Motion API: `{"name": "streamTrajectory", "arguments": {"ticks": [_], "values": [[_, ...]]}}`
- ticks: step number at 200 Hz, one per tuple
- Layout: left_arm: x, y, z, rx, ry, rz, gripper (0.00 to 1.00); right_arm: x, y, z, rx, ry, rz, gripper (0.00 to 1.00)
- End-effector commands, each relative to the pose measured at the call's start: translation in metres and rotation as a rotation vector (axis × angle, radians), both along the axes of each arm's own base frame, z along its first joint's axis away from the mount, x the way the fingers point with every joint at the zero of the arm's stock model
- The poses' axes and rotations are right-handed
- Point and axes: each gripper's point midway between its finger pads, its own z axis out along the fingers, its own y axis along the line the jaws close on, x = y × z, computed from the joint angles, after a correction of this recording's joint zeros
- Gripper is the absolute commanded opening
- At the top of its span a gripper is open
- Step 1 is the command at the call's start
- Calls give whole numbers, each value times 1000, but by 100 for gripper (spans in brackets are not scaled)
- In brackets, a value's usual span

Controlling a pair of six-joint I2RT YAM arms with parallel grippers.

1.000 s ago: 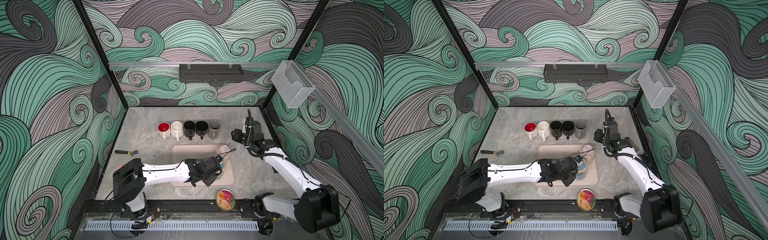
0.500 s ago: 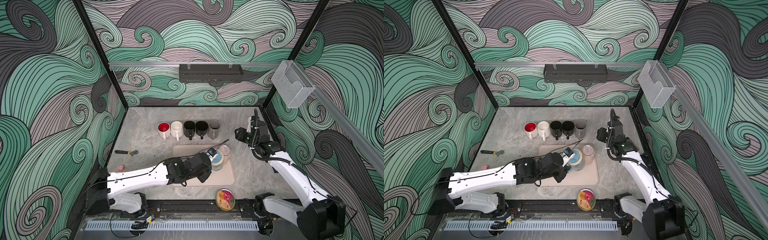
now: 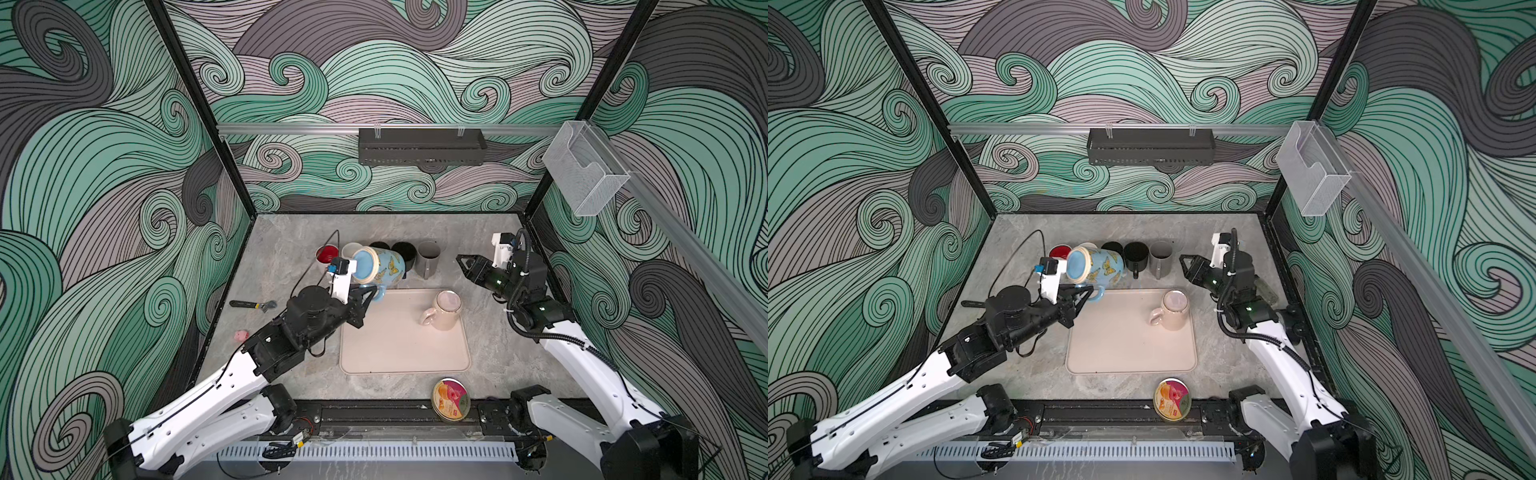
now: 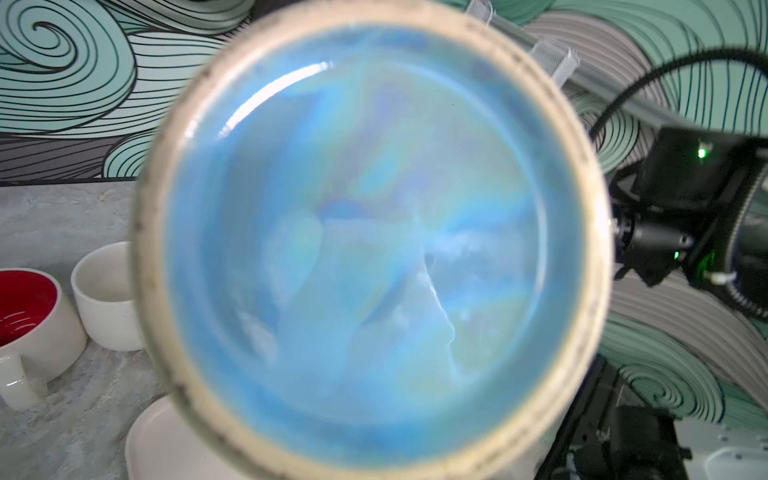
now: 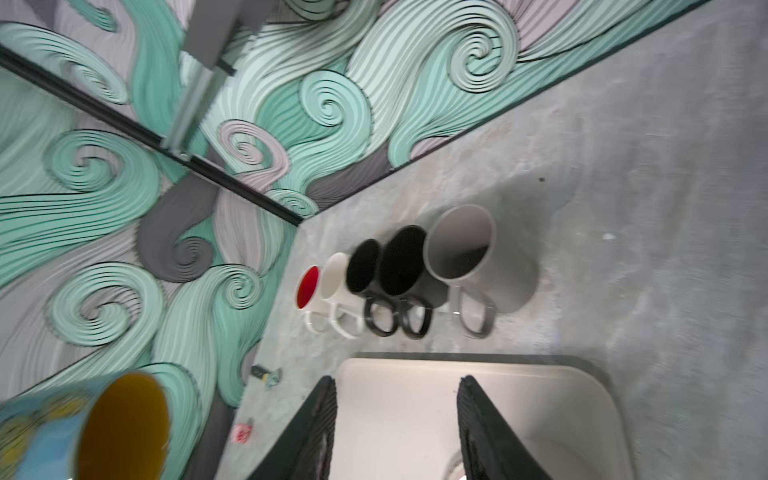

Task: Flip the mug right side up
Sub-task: 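Lift the blue butterfly mug off the tray with the left gripper, then grasp the raised blue mug with the right gripper beside the left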

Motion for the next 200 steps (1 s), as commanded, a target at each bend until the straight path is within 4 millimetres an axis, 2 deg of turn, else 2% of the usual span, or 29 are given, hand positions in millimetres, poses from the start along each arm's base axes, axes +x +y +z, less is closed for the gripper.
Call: {"name": "streamTrajectory", "arguments": {"ticks": [1, 62, 90, 127, 161, 200], "values": [[-11, -5, 90, -312, -156, -124, 0, -12, 29, 46, 150, -123, 176, 50], [19, -2, 112, -610, -115, -198, 0, -45, 86, 83, 291, -178, 514, 59], [28, -5, 118, -692, -98, -239, 0, -59, 111, 91, 297, -168, 639, 60], [29, -5, 131, -765, -111, -279, 0, -70, 138, 97, 325, -151, 744, 58], [27, -8, 138, -813, -104, -331, 0, -67, 150, 106, 353, -153, 778, 57], [30, -15, 135, -852, -65, -378, 0, -65, 160, 119, 370, -175, 814, 56]]}}
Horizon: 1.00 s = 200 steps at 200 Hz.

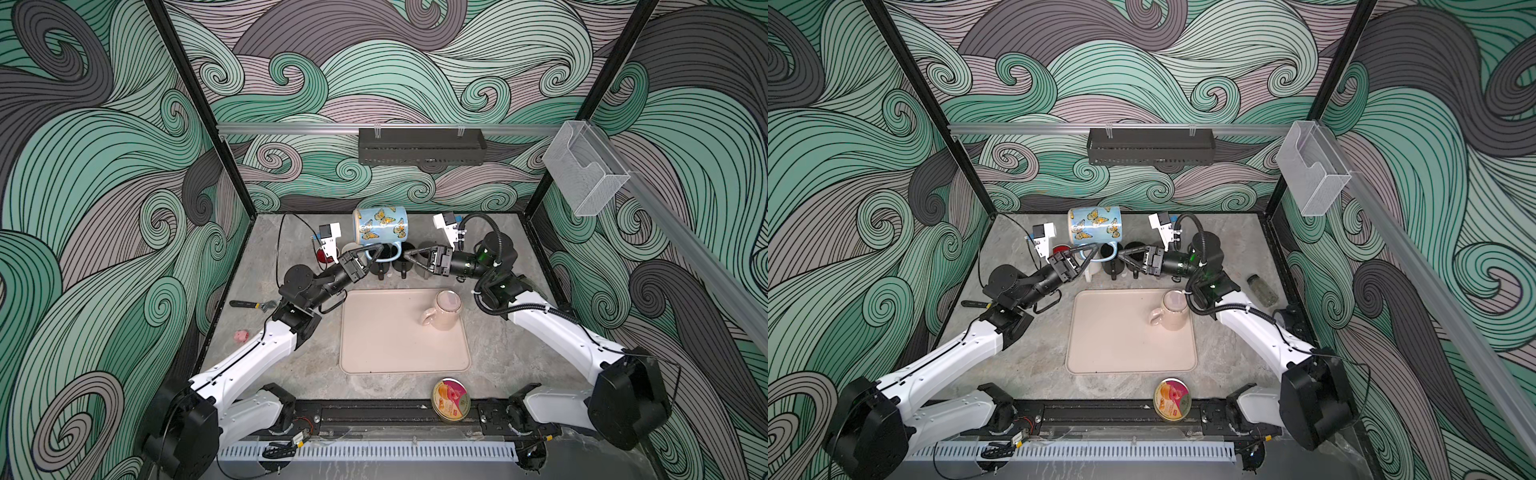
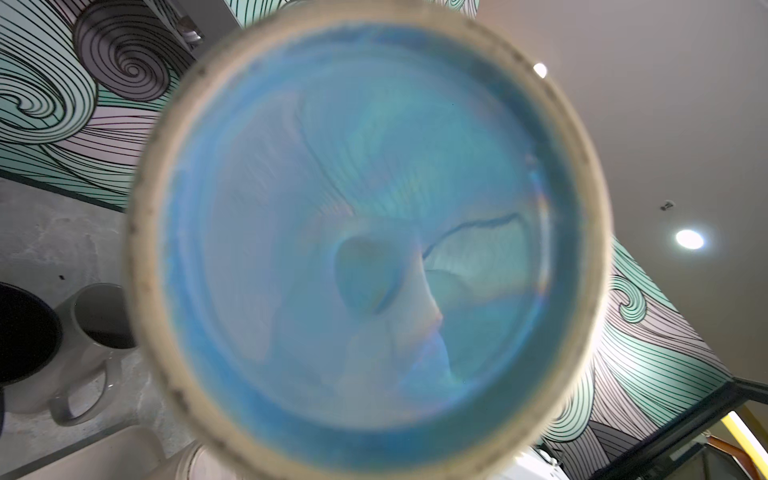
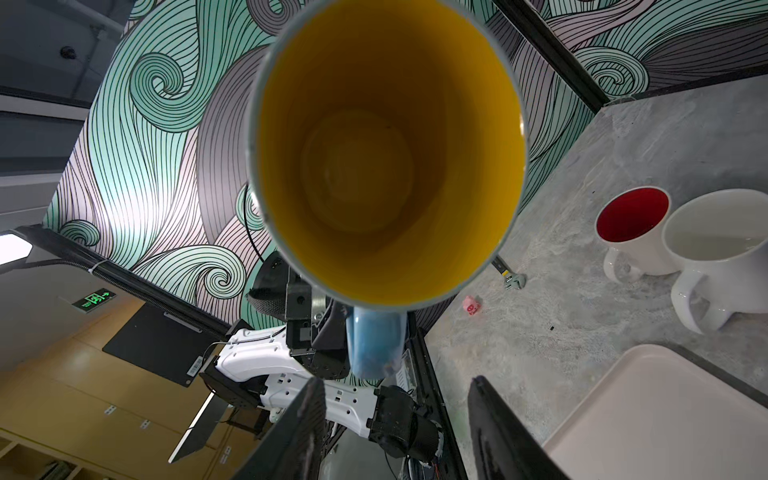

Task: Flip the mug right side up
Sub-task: 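Grasp the raised blue mug with the right gripper beside the left, then open the left gripper and withdraw it while the right turns the mug upright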

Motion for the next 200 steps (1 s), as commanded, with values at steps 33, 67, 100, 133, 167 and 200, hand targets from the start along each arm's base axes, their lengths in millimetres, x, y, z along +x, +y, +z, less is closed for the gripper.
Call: {"name": "streamTrajectory", "arguments": {"ticks": [33, 67, 100, 133, 167, 200], "values": [[-24, 1, 64, -140, -201, -112, 0, -6, 14, 34, 67, -66, 65, 54], [-26, -4, 63, -136, -202, -141, 0, 2, 18, 38, 90, -46, 61, 48], [-33, -10, 62, -104, -221, -152, 0, 11, 19, 43, 109, -37, 33, 43], [-43, -18, 62, -63, -249, -174, 0, 18, 21, 48, 132, -26, 21, 38], [-49, -31, 58, -36, -250, -227, 0, 23, 23, 53, 162, -13, 23, 33], [-48, -39, 48, -19, -227, -244, 0, 22, 22, 60, 181, -21, 22, 13]]}}
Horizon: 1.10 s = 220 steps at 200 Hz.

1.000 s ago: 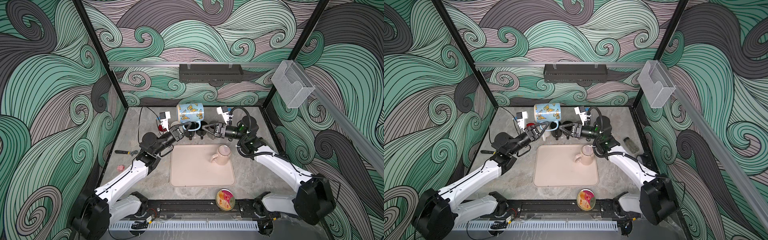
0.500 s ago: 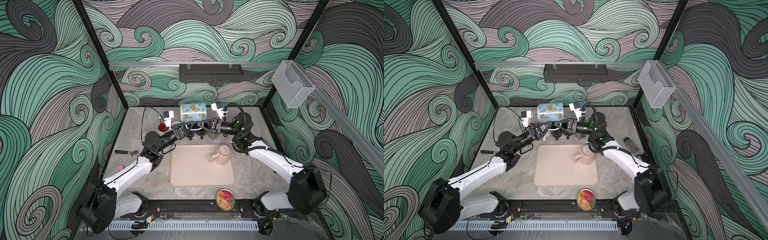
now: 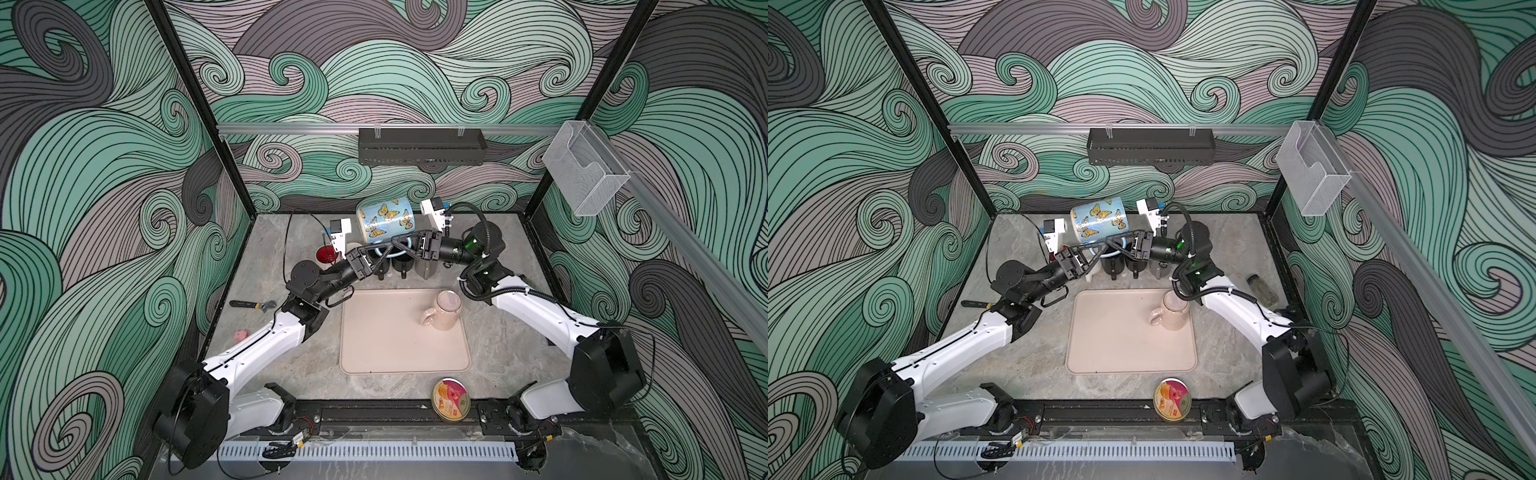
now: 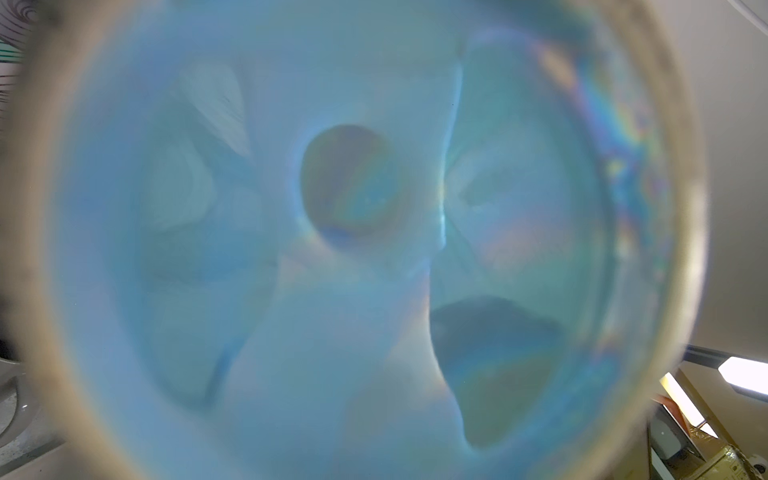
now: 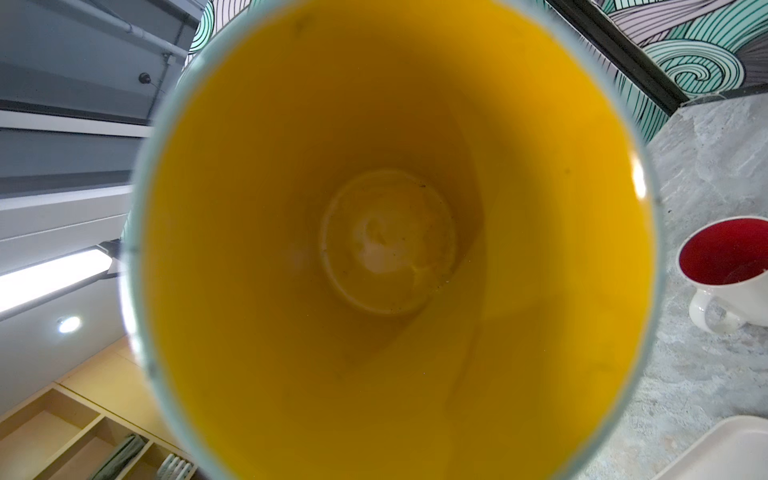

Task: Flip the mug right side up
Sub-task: 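Open the left gripper and withdraw it while the right turns the mug upright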

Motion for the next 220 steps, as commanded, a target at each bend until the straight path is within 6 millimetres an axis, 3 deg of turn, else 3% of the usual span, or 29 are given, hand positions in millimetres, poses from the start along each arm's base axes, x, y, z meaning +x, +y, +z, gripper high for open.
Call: {"name": "streamTrajectory", "arguments": {"ticks": [1, 13, 45, 58, 73, 78, 110, 127, 149, 176, 194, 220], "values": [[-39, -14, 37, -17, -179, -132, 0, 7, -3, 29, 75, -58, -46, 12], [-38, -15, 33, -10, -171, -130, 0, 6, -4, 31, 77, -62, -49, 0], [-30, -18, 19, 50, -121, -104, 0, 8, -8, 30, 55, -66, -94, 0], [-23, -22, 5, 148, -77, -78, 56, 12, -10, 26, 31, -63, -129, 0], [-13, -17, -22, 331, -1, 25, 93, 15, -11, 22, 3, -67, -149, 0], [-8, -10, -33, 397, 17, 86, 98, 17, -12, 21, -2, -65, -155, 0], [4, 38, -68, 557, 61, 362, 99, 28, -13, 11, -33, -30, -159, 0], [3, 55, -82, 629, 88, 418, 99, 39, -18, -2, -85, 5, -194, 0], [-6, 63, -101, 745, 112, 398, 99, 57, -33, -23, -174, 53, -277, 0], [-8, 64, -106, 742, 37, 411, 99, 73, -53, -48, -317, 57, -396, 0], [-4, 72, -114, 766, 50, 456, 98, 85, -76, -72, -473, 85, -516, 0], [-2, 74, -120, 800, 67, 466, 97, 97, -114, -90, -593, 110, -663, 0]]}}
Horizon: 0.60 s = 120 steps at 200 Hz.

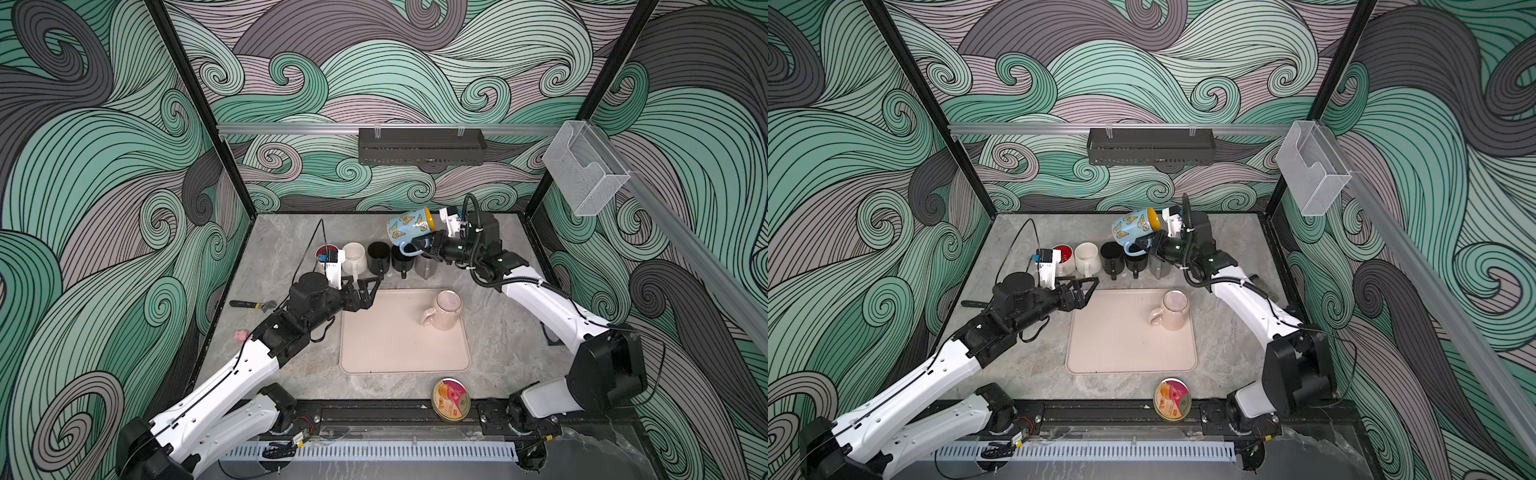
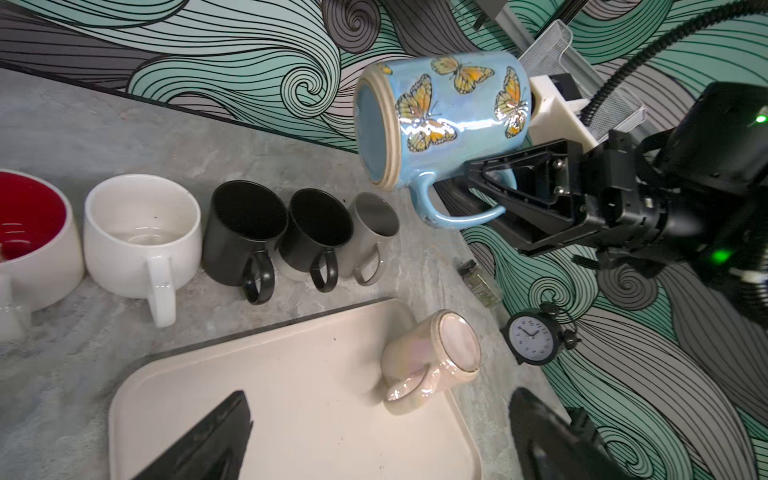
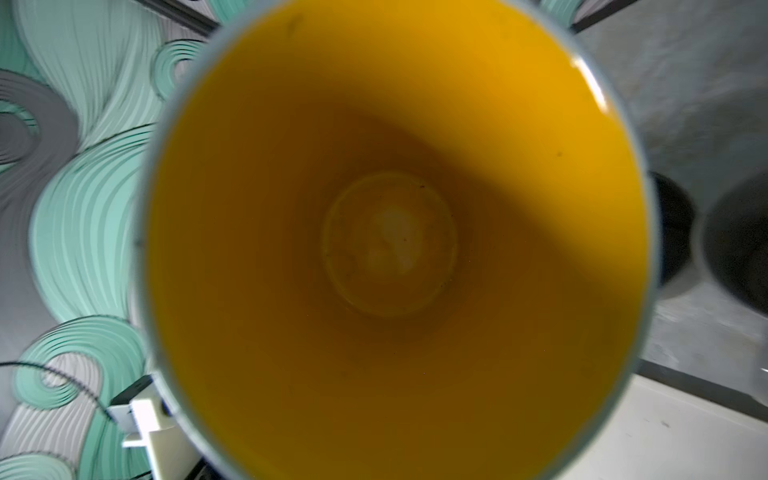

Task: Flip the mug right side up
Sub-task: 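Open the left gripper and withdraw it while the right turns the mug upright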

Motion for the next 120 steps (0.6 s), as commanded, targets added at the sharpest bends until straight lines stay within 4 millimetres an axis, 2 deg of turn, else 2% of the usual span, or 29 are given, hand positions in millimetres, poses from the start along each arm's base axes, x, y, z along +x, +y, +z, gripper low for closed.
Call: {"name": "streamTrajectory", "arguments": {"ticks": [1, 44, 61, 92, 120], "values": [[5, 8, 4, 52, -33, 36, 97, 12, -41, 26, -152, -142, -136, 0], [6, 10, -4, 67, -16, 46, 96, 18, -107, 24, -399, -182, -328, 0], [7, 10, -6, 68, -13, 48, 96, 14, -129, 17, -515, -166, -382, 0], [7, 8, -11, 73, -8, 42, 96, 15, -152, 13, -656, -170, -424, 0], [9, 2, -17, 84, 7, 16, 96, 23, -157, -4, -752, -136, -405, 0]]}}
